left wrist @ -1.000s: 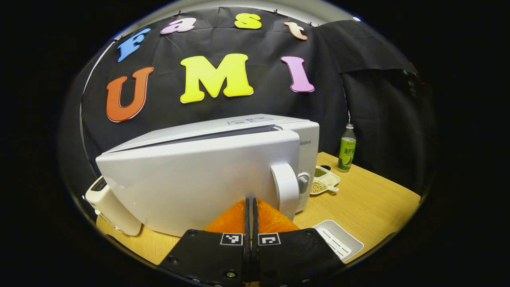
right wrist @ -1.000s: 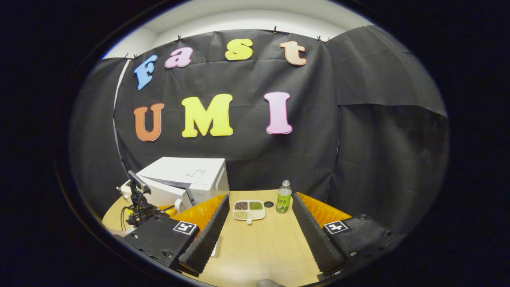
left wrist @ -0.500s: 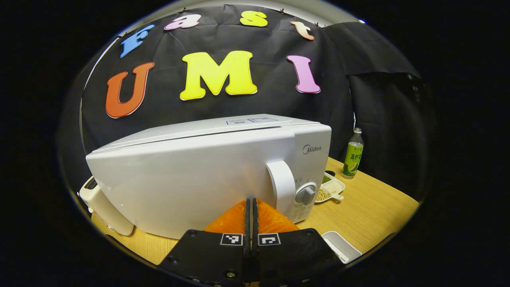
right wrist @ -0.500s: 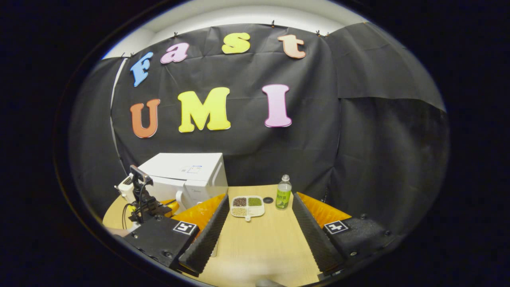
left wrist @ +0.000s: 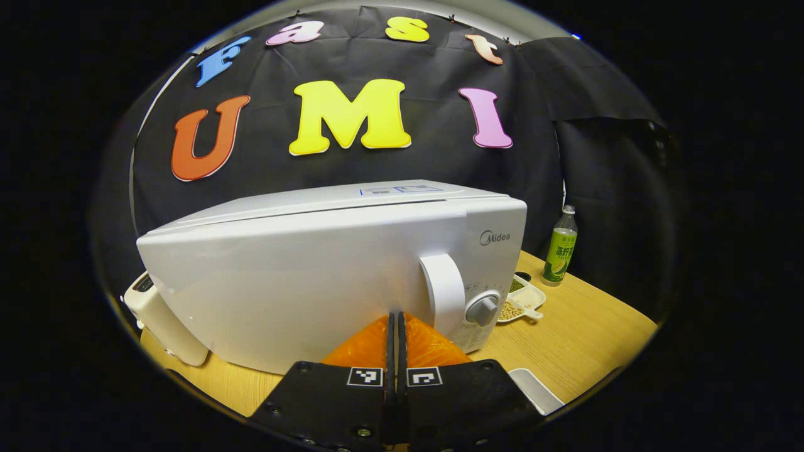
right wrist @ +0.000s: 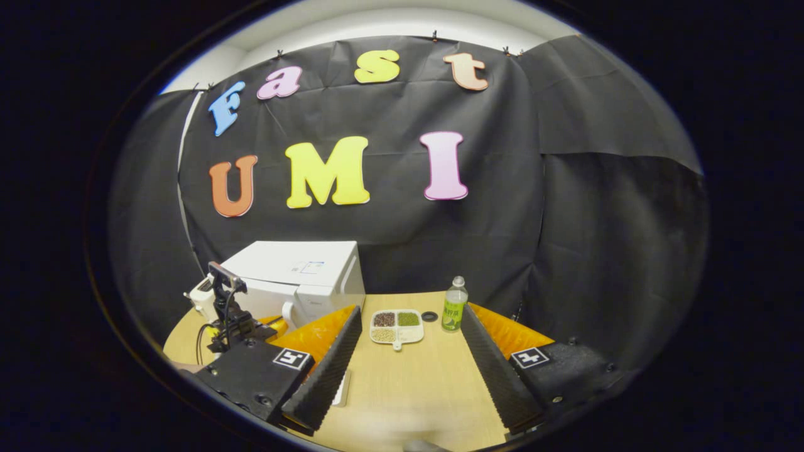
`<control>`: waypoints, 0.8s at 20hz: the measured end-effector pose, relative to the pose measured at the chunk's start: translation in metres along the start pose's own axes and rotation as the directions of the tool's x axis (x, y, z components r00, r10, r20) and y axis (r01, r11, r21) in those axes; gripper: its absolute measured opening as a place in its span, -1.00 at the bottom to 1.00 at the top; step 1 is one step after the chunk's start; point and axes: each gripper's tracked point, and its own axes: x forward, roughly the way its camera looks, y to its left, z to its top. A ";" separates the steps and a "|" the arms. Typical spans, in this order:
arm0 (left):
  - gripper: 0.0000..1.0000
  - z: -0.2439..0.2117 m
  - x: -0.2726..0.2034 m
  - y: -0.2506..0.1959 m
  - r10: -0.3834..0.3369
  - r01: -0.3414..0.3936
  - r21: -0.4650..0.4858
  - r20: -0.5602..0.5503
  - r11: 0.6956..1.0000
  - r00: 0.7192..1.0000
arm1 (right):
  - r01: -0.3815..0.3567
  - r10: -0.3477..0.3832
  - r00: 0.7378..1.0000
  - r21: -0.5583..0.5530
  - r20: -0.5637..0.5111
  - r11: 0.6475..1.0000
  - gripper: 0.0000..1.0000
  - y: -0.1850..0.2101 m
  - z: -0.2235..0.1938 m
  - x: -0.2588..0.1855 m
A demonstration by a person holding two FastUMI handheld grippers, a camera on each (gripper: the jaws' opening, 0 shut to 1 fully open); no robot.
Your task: Open the microwave oven with the left hand, put the food in, and close the microwave oven.
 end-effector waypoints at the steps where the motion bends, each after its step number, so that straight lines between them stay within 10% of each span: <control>1: -1.00 0.002 0.004 0.001 0.007 -0.007 -0.001 0.008 1.000 1.000 | 0.001 -0.001 1.000 -0.003 0.000 1.000 0.84 0.001 -0.001 0.000; 16: -1.00 0.031 -0.046 0.025 0.052 -0.052 -0.024 0.002 0.998 0.999 | -0.066 0.067 0.997 -0.028 0.027 0.997 1.00 0.037 0.004 -0.002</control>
